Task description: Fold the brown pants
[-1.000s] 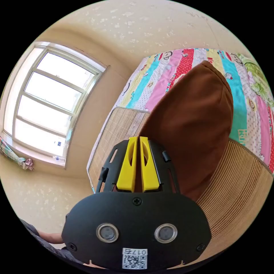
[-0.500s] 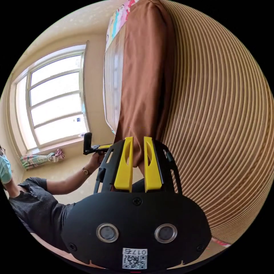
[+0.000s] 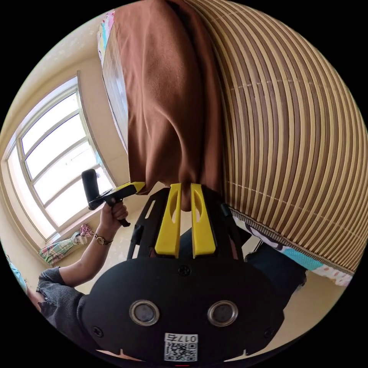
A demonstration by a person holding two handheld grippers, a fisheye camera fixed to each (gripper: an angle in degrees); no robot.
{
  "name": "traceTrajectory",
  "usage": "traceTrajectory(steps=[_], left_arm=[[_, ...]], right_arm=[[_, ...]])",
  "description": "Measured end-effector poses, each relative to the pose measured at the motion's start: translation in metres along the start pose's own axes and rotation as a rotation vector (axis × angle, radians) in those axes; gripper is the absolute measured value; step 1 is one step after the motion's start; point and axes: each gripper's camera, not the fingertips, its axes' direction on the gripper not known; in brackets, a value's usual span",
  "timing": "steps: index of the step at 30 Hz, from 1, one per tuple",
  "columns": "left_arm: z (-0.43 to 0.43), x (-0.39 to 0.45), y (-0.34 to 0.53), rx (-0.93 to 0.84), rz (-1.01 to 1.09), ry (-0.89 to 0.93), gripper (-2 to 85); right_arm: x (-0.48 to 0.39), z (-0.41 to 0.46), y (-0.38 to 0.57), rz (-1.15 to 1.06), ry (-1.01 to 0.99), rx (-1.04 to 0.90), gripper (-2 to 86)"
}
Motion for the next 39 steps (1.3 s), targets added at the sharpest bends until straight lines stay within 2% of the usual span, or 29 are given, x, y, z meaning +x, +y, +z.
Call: traceTrajectory(steps=[3, 7, 10, 16, 20, 23, 28, 30, 33, 35, 39], left_arm=[[-0.008, 0.002, -0.001, -0.019, -0.019, 0.035, -0.3], [-0.021, 0.007, 0.002, -0.022, -0.002, 0.049, -0.3], [-0.027, 0.008, 0.001, -0.023, -0.003, 0.038, -0.2], [-0.031, 0.006, -0.001, -0.022, -0.054, 0.078, -0.3], [-0.067, 0.014, 0.010, 0.032, 0.157, 0.254, -0.6], [-0.094, 0.003, 0.022, 0.077, 0.180, 0.355, -0.7], [-0.056, -0.009, 0.016, 0.000, 0.098, 0.245, -0.3], [-0.021, -0.013, 0.008, -0.031, 0.039, 0.133, 0.2], [-0.004, -0.022, -0.001, -0.018, -0.062, 0.108, 1.7], [-0.006, -0.022, -0.004, -0.014, -0.064, 0.115, 3.7], [-0.047, -0.012, -0.006, 0.154, -0.008, 0.099, 8.3]], right_arm=[[-0.001, -0.006, 0.003, -0.017, -0.051, 0.005, 5.4], [-0.012, -0.015, 0.009, -0.002, 0.064, 0.073, 7.7], [-0.017, -0.012, 0.000, 0.022, 0.028, 0.109, 8.6], [-0.028, -0.012, -0.013, 0.015, -0.046, 0.038, 3.9], [-0.065, -0.048, 0.027, -0.084, -0.150, 0.104, 2.7], [-0.082, -0.060, 0.050, -0.107, -0.033, 0.117, 2.2], [-0.060, -0.039, 0.040, -0.036, 0.140, 0.122, 2.0], [-0.049, -0.031, 0.028, 0.004, 0.136, 0.109, 2.4], [-0.045, -0.021, 0.014, 0.040, 0.140, 0.000, 3.8], [-0.059, -0.036, 0.021, 0.006, 0.239, 0.058, 6.4], [-0.066, -0.061, 0.014, -0.025, 0.222, 0.141, 10.1]])
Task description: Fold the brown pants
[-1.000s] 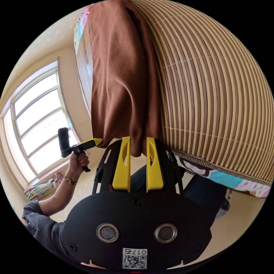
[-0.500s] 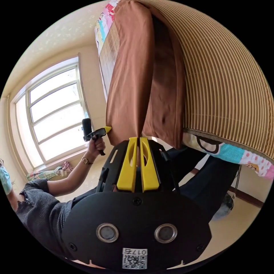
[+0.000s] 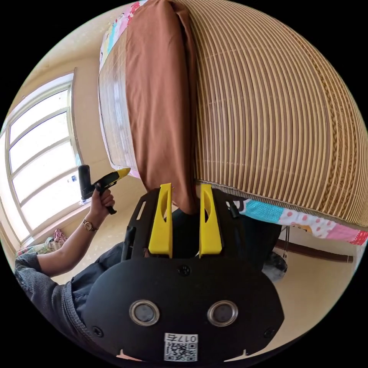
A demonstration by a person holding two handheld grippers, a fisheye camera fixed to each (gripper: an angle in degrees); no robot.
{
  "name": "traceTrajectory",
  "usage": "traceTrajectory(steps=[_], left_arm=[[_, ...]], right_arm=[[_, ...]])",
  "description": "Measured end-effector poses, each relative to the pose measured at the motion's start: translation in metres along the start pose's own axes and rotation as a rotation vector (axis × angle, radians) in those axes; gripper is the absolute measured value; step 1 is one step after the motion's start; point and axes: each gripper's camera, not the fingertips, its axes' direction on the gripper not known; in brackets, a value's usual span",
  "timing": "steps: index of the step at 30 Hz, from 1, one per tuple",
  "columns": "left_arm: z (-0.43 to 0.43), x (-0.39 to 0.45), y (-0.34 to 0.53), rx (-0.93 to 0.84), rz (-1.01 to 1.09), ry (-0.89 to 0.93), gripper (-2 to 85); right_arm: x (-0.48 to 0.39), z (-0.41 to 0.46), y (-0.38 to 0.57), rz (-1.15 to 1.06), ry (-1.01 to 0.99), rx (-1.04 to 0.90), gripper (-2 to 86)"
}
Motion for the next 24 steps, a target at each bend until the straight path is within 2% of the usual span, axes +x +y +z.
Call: traceTrajectory(steps=[3, 8, 13, 16, 20, 22, 24], left_arm=[[-0.007, -0.001, -0.020, 0.057, -0.005, -0.042, 9.2], [0.033, -0.002, -0.068, -0.037, 0.014, 0.022, 9.1], [0.078, 0.030, -0.066, -0.165, 0.092, -0.117, 1.3], [0.089, 0.047, -0.040, -0.152, 0.137, -0.083, 0.3], [0.125, 0.053, -0.016, -0.329, 0.158, 0.014, 3.3], [0.118, 0.054, -0.010, -0.255, 0.204, 0.071, 6.9], [0.098, 0.033, -0.022, -0.127, 0.106, 0.126, 9.5]], right_arm=[[0.010, -0.001, -0.027, 0.024, -0.037, 0.032, 10.6], [-0.003, 0.010, -0.071, -0.008, -0.096, -0.017, 6.3], [-0.027, 0.008, -0.063, -0.076, 0.074, -0.111, 3.4], [-0.031, 0.004, -0.036, -0.101, 0.191, -0.139, 3.1], [-0.003, -0.001, -0.013, -0.013, 0.186, -0.242, 3.5], [0.011, -0.017, -0.011, 0.006, 0.108, -0.208, 4.1], [0.021, -0.044, -0.010, -0.018, -0.010, -0.088, 5.1]])
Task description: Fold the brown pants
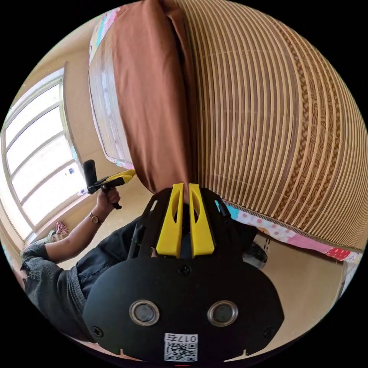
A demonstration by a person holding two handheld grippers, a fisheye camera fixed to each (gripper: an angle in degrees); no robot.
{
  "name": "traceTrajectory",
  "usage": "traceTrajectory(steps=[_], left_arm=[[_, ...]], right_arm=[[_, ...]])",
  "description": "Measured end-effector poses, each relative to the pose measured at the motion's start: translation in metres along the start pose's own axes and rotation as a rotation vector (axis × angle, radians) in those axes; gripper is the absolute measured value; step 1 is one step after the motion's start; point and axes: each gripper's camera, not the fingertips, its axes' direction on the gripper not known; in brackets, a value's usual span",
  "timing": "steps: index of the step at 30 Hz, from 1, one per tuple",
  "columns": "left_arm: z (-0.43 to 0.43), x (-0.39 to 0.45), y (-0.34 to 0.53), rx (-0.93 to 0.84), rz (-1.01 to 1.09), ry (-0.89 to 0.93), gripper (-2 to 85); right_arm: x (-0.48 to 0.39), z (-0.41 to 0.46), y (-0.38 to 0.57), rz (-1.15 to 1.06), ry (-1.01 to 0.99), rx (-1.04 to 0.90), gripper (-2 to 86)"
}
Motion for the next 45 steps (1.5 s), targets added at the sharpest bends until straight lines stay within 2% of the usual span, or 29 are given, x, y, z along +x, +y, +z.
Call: traceTrajectory(steps=[2, 5, 12, 16, 20, 25, 31, 40, 42, 45], left_arm=[[-0.018, -0.017, -0.014, 0.106, -0.052, 0.072, 10.8], [-0.036, -0.037, -0.053, 0.194, -0.086, 0.109, 12.7], [-0.038, -0.019, -0.154, 0.150, 0.015, 0.035, 10.7], [-0.027, -0.016, -0.170, 0.075, -0.055, -0.046, 5.6], [-0.047, -0.006, -0.138, 0.129, 0.047, 0.135, 3.5], [-0.089, 0.029, -0.067, 0.147, 0.224, 0.309, 2.9], [-0.160, 0.087, 0.031, 0.257, 0.437, 0.526, 2.1], [-0.278, 0.243, 0.108, 0.405, 0.976, 0.597, 2.7], [-0.301, 0.276, 0.114, 0.470, 1.069, 0.626, 3.3], [-0.317, 0.300, 0.098, 0.538, 1.055, 0.582, 3.5]], right_arm=[[0.018, -0.029, -0.010, -0.011, -0.151, 0.118, 9.2], [0.036, -0.050, -0.034, 0.013, -0.199, 0.210, 12.8], [0.030, -0.045, -0.089, -0.006, -0.297, 0.244, 11.4], [0.024, -0.037, -0.084, 0.016, -0.293, 0.224, 5.2], [0.015, -0.051, -0.035, -0.121, -0.523, 0.259, 3.5], [-0.022, -0.078, 0.057, -0.273, -0.637, 0.282, 2.7], [-0.076, -0.133, 0.178, -0.517, -0.825, 0.437, 2.4], [-0.236, -0.246, 0.285, -1.103, -0.711, 0.479, 2.0], [-0.260, -0.265, 0.299, -1.153, -0.647, 0.549, 1.9], [-0.282, -0.285, 0.292, -1.137, -0.532, 0.616, 1.8]])
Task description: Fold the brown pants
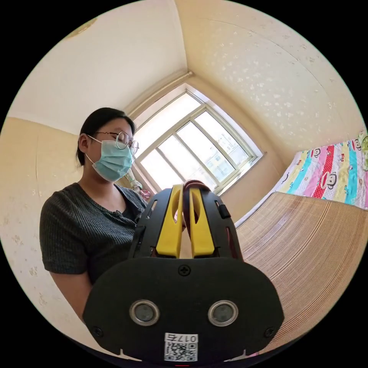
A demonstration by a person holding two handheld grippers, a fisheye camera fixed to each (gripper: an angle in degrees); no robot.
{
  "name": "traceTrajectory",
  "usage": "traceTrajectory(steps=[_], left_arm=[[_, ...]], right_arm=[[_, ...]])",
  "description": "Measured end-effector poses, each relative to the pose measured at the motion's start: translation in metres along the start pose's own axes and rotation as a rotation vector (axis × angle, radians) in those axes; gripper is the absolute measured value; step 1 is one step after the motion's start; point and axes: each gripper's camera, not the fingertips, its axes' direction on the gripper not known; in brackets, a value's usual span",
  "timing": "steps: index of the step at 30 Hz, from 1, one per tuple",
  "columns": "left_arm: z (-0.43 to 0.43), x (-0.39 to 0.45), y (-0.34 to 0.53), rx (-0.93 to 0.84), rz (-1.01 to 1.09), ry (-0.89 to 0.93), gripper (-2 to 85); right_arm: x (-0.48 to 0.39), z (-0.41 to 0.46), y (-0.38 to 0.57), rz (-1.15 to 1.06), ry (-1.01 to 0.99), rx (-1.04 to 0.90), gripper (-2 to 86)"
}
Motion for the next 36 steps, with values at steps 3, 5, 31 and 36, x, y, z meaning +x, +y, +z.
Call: traceTrajectory(steps=[3, 5, 31, 36], left_arm=[[0.009, -0.044, -0.018, -0.014, -0.098, -0.156, 3.4], [0.016, -0.086, -0.022, -0.031, -0.190, -0.256, 3.3], [0.101, -0.310, 0.306, -0.346, -1.135, -0.577, 0.2], [0.127, -0.360, 0.262, -0.361, -1.079, -0.616, 12.0]], right_arm=[[0.048, 0.003, -0.013, 0.106, 0.136, -0.027, 1.7], [0.107, 0.008, -0.017, 0.209, 0.246, -0.060, 1.7], [0.340, 0.019, 0.363, 1.147, 0.566, -0.349, 7.4], [0.380, -0.009, 0.317, 1.058, 0.564, -0.273, 11.8]])
